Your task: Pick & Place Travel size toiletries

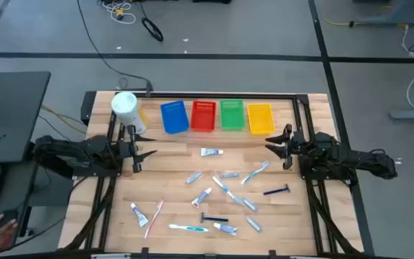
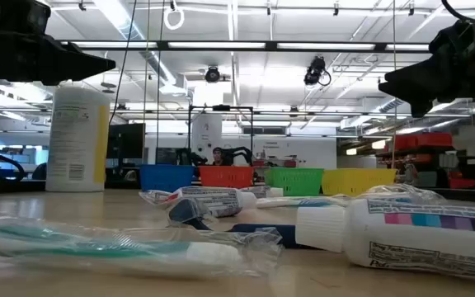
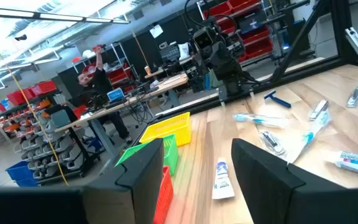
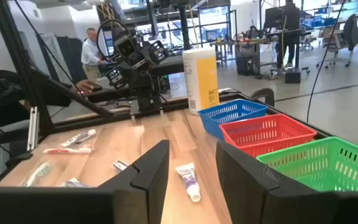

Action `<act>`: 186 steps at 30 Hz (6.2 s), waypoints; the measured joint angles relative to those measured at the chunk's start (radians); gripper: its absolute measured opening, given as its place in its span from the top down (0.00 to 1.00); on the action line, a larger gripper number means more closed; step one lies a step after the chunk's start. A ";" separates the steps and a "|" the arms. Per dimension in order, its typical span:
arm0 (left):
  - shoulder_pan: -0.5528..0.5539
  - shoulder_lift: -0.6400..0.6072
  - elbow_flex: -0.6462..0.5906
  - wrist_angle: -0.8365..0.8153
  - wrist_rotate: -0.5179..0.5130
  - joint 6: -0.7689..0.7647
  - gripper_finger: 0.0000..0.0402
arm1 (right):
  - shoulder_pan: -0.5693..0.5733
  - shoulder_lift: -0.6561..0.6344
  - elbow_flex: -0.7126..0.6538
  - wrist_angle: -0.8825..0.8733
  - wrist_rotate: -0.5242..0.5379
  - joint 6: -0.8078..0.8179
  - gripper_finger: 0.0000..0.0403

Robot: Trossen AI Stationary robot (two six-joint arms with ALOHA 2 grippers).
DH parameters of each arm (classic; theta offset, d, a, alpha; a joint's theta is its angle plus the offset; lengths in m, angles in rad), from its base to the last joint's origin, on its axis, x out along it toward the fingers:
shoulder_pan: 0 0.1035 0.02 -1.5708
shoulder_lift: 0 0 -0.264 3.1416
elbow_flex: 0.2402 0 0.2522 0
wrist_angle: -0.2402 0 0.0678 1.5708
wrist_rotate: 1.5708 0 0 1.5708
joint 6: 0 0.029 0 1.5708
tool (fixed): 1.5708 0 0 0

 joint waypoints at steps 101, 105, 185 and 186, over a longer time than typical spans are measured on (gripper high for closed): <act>0.000 0.000 0.000 -0.004 -0.015 0.023 0.51 | 0.000 0.000 0.000 0.000 0.000 0.000 0.65; 0.000 0.000 0.000 0.004 -0.015 0.131 0.51 | 0.000 0.000 0.000 0.000 0.000 0.000 0.65; 0.060 1.318 0.326 0.573 0.095 -0.684 0.51 | -0.035 0.232 0.000 0.581 0.388 -0.141 0.65; 0.053 1.351 0.349 0.569 0.105 -0.694 0.51 | -0.038 0.241 0.000 0.577 0.375 -0.144 0.65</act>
